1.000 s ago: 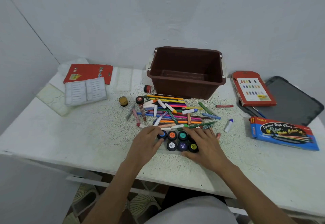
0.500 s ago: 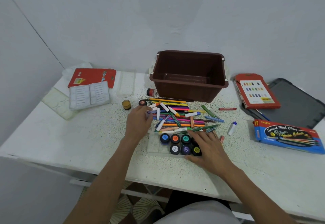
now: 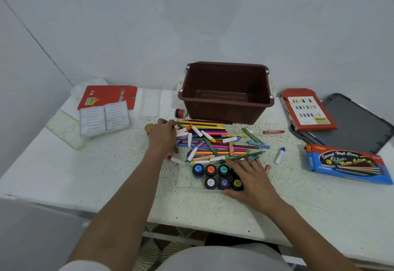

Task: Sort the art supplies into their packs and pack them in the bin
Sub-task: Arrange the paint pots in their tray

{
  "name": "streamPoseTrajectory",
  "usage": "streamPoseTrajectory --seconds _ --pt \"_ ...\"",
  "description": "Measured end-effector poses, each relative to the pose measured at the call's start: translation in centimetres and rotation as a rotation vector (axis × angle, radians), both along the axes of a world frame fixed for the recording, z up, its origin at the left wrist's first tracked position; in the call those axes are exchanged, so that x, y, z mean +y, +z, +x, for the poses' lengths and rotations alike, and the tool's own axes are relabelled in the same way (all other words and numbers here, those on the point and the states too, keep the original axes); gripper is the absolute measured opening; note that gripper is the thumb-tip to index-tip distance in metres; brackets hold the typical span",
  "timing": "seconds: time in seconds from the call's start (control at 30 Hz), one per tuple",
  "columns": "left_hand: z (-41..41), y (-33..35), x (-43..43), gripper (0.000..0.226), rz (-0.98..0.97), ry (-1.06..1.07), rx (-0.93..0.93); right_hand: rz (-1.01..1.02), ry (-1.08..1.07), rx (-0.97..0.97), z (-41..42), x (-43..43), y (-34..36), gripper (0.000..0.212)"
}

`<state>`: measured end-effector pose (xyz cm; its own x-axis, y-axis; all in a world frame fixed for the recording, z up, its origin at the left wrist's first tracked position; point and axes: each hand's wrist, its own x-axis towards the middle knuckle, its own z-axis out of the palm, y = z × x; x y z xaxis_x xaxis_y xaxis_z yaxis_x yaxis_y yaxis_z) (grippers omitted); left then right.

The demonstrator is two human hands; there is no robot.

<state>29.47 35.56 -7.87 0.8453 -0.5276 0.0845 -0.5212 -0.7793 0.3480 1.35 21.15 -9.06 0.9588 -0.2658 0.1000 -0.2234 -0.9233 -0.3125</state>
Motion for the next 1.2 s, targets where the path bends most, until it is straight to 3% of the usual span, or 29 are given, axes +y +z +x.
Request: streamPoseTrajectory --seconds 0.13,0.33,0.53,0.83,1.2 --pt "-0.4 -0.2 1.0 0.03 -0.242 0.076 -0.011 -0.01 0.001 -0.01 0.1 0.0 -0.1 0.086" --pt "-4.9 2.2 2.9 0.04 -0.441 -0.007 0.116 0.001 0.008 -0.006 0.0 -0.1 0.1 0.085" --pt "-10.2 3.3 6.0 0.03 -0.411 -0.094 0.311 0.007 0.006 -0.009 -0.1 0.0 0.0 0.086" --pt "-14.0 1.0 7.5 0.025 -0.228 -0.193 0.241 0.022 -0.001 -0.014 -0.2 0.1 0.1 0.085" --pt "-15.2 -0.6 7.7 0.023 -0.342 -0.286 0.284 0.049 -0.011 0.002 -0.2 0.1 0.1 0.085"
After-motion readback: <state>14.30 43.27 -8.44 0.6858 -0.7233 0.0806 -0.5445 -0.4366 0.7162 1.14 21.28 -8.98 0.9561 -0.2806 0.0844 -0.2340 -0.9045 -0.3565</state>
